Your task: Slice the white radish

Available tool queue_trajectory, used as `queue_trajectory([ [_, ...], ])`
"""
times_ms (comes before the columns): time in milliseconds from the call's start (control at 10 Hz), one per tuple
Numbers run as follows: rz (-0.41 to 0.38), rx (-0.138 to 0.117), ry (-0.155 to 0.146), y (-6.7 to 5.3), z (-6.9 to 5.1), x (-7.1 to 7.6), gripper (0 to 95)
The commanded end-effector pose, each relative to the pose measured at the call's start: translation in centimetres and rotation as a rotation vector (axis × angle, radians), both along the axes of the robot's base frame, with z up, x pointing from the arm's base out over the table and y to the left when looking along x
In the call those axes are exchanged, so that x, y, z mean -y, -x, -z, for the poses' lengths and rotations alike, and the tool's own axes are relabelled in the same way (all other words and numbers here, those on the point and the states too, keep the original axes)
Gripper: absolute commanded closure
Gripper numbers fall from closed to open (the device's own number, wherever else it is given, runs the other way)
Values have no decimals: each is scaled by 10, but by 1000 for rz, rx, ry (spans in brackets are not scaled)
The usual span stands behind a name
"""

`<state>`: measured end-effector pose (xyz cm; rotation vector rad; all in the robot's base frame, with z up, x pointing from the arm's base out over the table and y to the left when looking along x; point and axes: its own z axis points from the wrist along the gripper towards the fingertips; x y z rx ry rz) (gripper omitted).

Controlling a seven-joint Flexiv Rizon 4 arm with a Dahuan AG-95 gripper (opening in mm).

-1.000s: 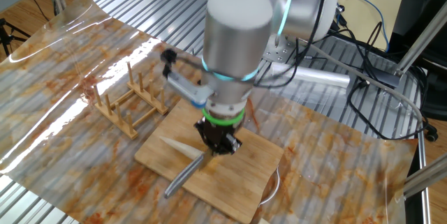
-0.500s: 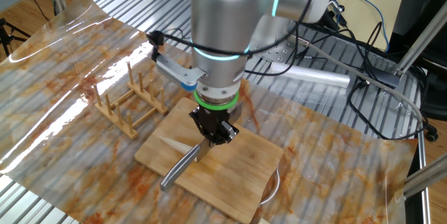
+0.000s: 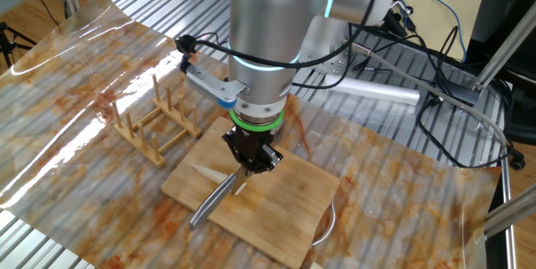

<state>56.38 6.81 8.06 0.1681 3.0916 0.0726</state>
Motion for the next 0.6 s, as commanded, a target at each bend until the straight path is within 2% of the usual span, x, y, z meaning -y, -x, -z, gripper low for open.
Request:
queue_trajectory([
  [100,-4,1,-3,-1,2,3,950],
  [300,-1,1,-10,-3,5,8,950],
  [600,8,5,-10,2,9,10,950],
])
